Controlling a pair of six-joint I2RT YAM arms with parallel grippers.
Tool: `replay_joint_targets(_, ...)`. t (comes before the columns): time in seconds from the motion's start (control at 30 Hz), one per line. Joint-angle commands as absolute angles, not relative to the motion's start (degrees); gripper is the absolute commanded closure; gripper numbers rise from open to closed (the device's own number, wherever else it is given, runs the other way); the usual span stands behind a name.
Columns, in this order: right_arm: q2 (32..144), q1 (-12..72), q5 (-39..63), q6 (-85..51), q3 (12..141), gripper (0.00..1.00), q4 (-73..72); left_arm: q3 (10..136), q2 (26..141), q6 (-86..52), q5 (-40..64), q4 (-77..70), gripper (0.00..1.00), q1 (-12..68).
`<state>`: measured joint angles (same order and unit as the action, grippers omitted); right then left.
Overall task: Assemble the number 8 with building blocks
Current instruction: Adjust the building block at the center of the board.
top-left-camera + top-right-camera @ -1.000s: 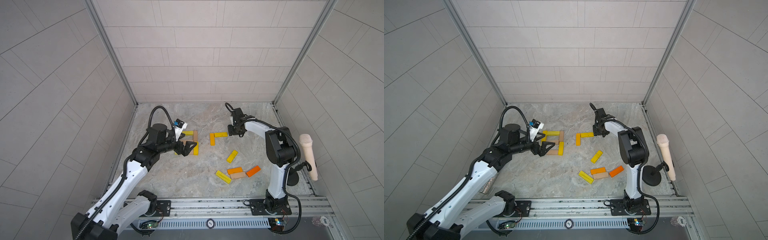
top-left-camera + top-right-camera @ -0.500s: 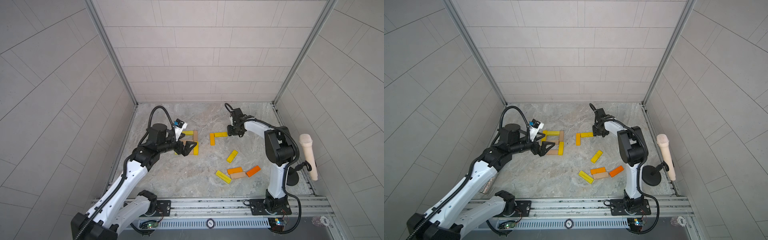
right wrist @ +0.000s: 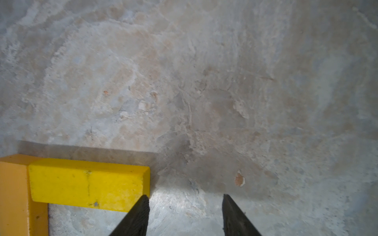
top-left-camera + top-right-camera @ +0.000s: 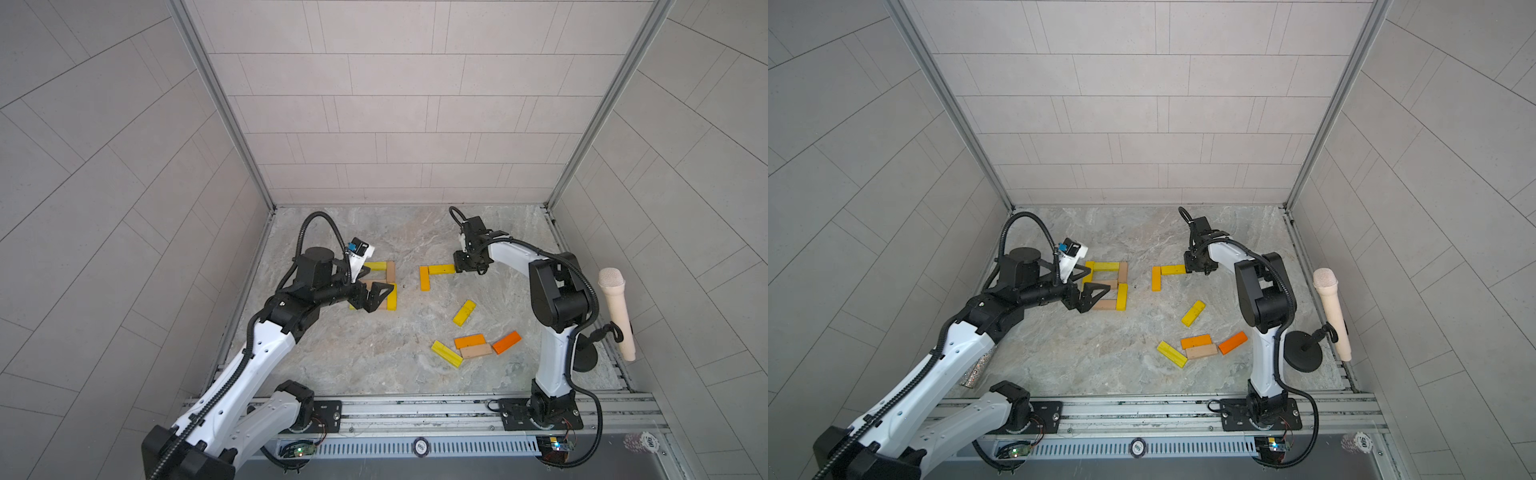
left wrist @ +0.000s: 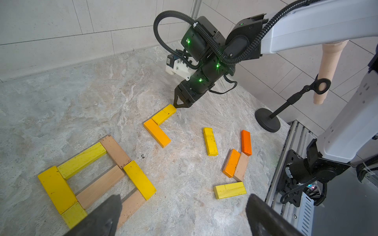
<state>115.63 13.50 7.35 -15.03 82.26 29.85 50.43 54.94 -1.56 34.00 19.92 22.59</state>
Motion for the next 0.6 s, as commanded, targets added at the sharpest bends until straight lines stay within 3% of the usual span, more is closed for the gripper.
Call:
replay_joint_targets(0.0, 116.7, 13.7, 7.5, -14.2, 82.8, 0.41, 30.9, 50.2, 54.9, -1.3, 34.1, 18.7, 0.00, 22.7)
replay_joint_targets(0.57, 115.6, 14.0, 7.9, -13.9, 81.7, 0.40, 30.7, 50.3, 54.9, -1.3, 34.1, 18.7, 0.00, 22.5)
